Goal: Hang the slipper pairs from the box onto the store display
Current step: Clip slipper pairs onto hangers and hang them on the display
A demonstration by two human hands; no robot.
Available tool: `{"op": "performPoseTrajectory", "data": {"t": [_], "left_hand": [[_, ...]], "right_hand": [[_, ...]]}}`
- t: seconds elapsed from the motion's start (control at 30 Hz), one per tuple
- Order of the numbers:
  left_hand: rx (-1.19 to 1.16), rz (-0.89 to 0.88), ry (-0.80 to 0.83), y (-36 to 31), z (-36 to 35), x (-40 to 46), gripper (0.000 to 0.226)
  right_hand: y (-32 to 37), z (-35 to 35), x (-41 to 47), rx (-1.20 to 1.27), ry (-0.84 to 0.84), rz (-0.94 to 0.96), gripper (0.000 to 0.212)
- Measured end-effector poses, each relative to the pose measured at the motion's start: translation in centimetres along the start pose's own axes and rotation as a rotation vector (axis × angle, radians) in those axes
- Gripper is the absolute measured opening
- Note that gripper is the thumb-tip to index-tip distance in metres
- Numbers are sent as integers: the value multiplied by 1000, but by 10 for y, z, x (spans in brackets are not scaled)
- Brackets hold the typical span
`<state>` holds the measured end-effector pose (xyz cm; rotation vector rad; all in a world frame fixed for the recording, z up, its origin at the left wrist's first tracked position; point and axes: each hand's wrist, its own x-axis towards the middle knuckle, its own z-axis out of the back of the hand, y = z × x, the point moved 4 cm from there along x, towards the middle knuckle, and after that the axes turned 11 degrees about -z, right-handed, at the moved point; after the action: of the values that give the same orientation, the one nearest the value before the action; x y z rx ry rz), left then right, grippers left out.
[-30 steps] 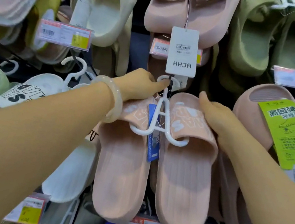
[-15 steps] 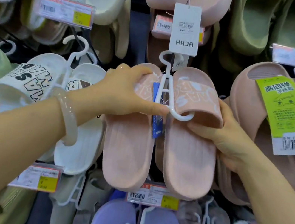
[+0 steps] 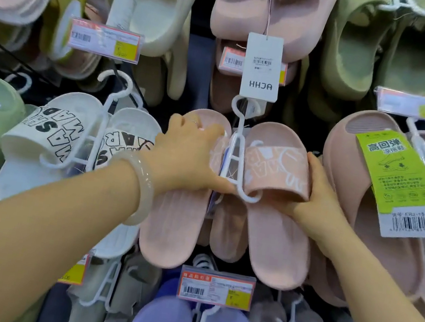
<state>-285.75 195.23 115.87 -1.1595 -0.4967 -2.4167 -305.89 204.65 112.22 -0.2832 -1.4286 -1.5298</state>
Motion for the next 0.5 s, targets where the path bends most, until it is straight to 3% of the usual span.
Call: {"op": "performPoseTrajectory", "data": {"t": [0.17,0.27,0.5], "left_hand": [[30,-39,-80,8,-34,-5,100],[32,-42,-42,14,-52,-4,95],[-35,-14,69,13,-76,-2,81]], "right_hand": [[-8,-17,-1,-118,-78,-55,104],[-6,-26,-8,-189,-46,-30,107],[0,-45,-12,-534,-43,42,89]]}}
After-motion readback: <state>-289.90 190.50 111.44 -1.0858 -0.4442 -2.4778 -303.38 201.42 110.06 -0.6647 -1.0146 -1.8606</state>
